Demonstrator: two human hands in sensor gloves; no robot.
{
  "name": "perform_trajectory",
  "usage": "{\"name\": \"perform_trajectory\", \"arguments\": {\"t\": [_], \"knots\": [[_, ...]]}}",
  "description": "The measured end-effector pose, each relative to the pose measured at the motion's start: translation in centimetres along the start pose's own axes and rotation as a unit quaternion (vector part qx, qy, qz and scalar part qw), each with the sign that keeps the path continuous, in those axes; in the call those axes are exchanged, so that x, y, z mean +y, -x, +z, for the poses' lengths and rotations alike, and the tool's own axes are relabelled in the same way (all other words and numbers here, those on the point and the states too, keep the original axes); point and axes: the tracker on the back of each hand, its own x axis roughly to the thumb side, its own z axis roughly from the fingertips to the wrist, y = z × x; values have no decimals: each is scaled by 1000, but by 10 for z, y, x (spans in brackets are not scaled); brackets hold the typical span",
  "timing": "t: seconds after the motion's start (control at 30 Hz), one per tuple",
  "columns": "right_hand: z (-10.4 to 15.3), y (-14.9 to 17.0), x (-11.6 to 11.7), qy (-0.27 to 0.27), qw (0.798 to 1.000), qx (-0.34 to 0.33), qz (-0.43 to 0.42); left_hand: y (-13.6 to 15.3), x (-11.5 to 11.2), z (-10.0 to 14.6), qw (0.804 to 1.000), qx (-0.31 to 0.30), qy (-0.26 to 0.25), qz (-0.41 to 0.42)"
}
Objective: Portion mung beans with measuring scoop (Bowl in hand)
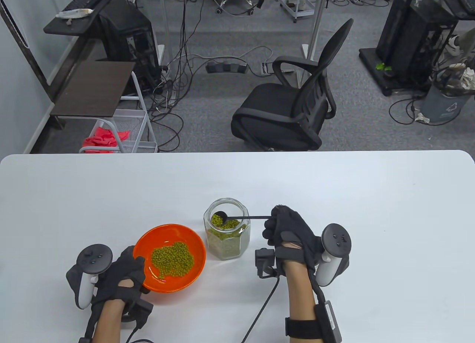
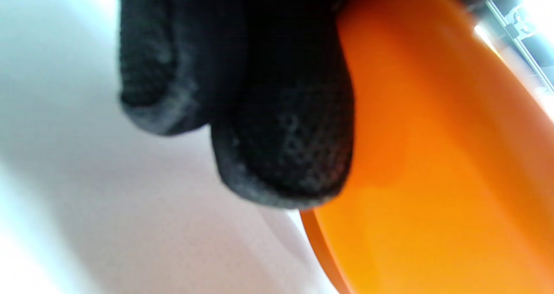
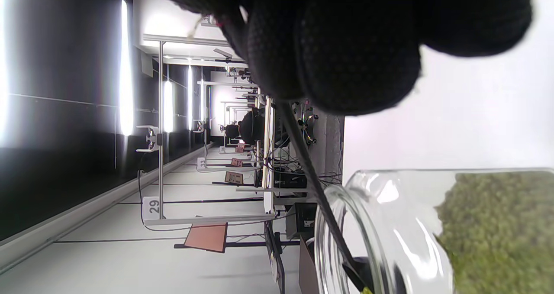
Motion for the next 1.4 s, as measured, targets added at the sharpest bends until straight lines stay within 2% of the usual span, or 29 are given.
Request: {"name": "perform_trajectory", "arguments": {"t": [0.23, 0.4, 0.7, 0.87, 1.1, 1.4], "knots": [[6, -15, -11, 9, 999, -24, -20, 0, 0, 0, 1000, 1, 0, -1], [13, -25, -7, -8, 999, -43, -29, 1, 0, 0, 1000, 2, -1, -2], [27, -33, 23, -70, 995, -66, 3, 1, 0, 0, 1000, 2, -1, -1], [33, -31, 44, -128, 989, -69, 42, 1, 0, 0, 1000, 2, -1, -1], [43, -32, 70, -180, 972, -99, 115, 0, -1, 0, 1000, 2, 0, 0], [55, -34, 92, -248, 945, -131, 171, 0, -1, 0, 1000, 2, 0, 1]]}}
